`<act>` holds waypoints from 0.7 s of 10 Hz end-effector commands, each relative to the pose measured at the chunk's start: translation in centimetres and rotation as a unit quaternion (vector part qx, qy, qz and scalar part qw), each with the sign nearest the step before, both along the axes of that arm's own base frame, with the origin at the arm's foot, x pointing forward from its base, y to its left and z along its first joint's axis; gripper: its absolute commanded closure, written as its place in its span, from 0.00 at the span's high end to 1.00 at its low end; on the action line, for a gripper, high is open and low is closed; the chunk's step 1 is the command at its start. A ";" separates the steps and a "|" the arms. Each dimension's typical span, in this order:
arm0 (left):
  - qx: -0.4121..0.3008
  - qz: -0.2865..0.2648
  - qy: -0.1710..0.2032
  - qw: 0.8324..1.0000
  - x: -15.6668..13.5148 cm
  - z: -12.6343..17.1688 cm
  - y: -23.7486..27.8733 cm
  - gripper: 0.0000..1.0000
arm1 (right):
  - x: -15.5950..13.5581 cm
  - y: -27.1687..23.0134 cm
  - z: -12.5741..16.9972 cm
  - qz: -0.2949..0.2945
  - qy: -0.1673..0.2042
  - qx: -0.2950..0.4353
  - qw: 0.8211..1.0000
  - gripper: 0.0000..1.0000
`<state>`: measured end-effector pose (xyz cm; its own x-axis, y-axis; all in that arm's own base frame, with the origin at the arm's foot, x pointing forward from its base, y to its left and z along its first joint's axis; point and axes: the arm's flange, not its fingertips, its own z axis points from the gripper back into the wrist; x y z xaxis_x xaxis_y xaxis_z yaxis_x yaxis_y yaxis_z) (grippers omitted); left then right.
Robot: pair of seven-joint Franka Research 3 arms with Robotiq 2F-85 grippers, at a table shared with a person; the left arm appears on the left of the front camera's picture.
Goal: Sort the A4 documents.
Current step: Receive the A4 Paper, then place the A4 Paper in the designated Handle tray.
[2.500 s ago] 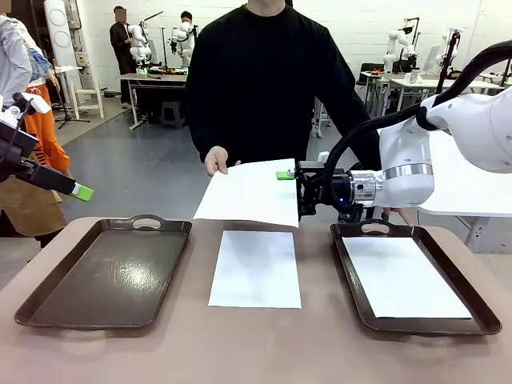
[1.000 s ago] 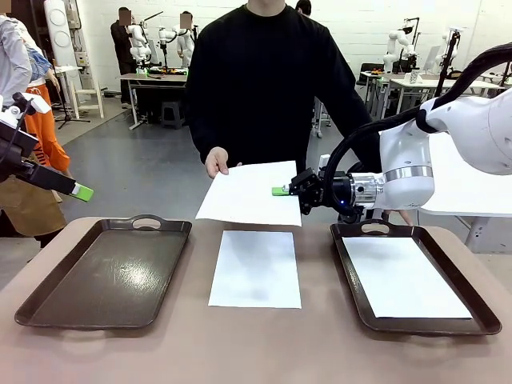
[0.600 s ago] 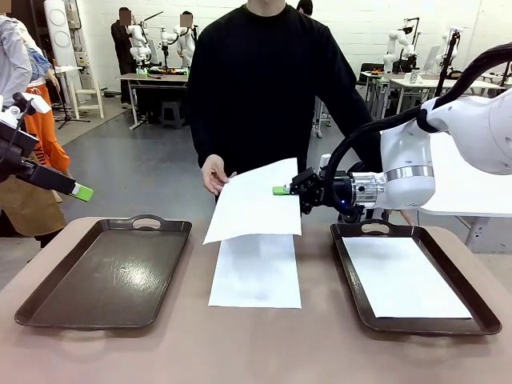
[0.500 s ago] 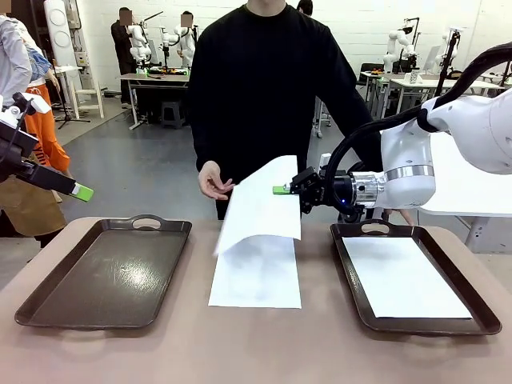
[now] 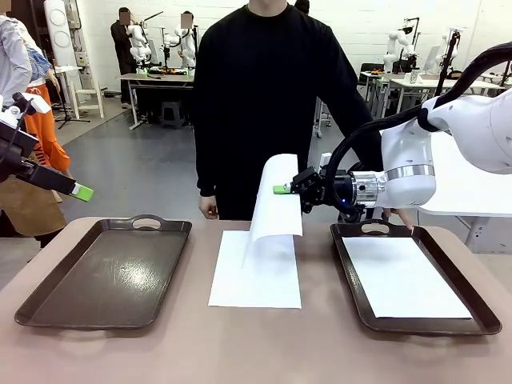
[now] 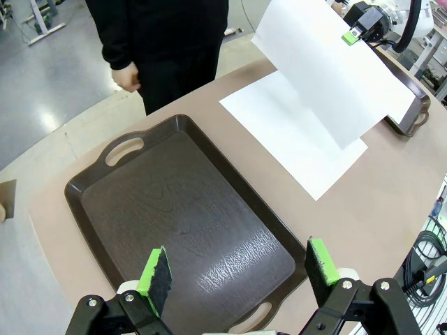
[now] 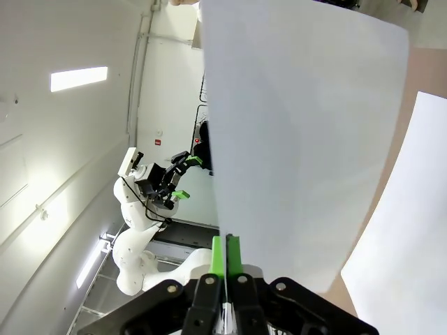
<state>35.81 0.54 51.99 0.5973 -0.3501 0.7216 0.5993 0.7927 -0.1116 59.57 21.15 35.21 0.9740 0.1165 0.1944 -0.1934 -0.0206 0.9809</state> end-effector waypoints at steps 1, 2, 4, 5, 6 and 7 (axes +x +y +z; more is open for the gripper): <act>-0.006 -0.003 -0.001 1.000 0.1 -0.1 0.1 1.00 | 0.0 0.1 -0.2 -0.005 0.002 -0.002 1.000 0.00; -0.006 -0.003 -0.001 1.000 0.1 -0.1 0.1 1.00 | 0.0 0.1 -0.2 -0.005 0.002 -0.002 1.000 0.00; -0.006 -0.003 -0.001 1.000 0.1 -0.1 0.1 1.00 | 0.0 0.1 -0.2 -0.005 0.002 -0.002 1.000 0.00; -0.006 -0.003 -0.001 1.000 0.1 -0.1 0.1 1.00 | 0.0 0.1 -0.2 -0.005 0.002 -0.002 1.000 0.00; -0.006 -0.003 -0.001 1.000 0.1 -0.1 0.1 1.00 | 0.0 0.1 -0.2 -0.005 0.002 -0.002 1.000 0.00; -0.006 -0.003 -0.001 1.000 0.1 -0.1 0.1 1.00 | 0.0 0.1 -0.2 -0.005 0.002 -0.002 1.000 0.00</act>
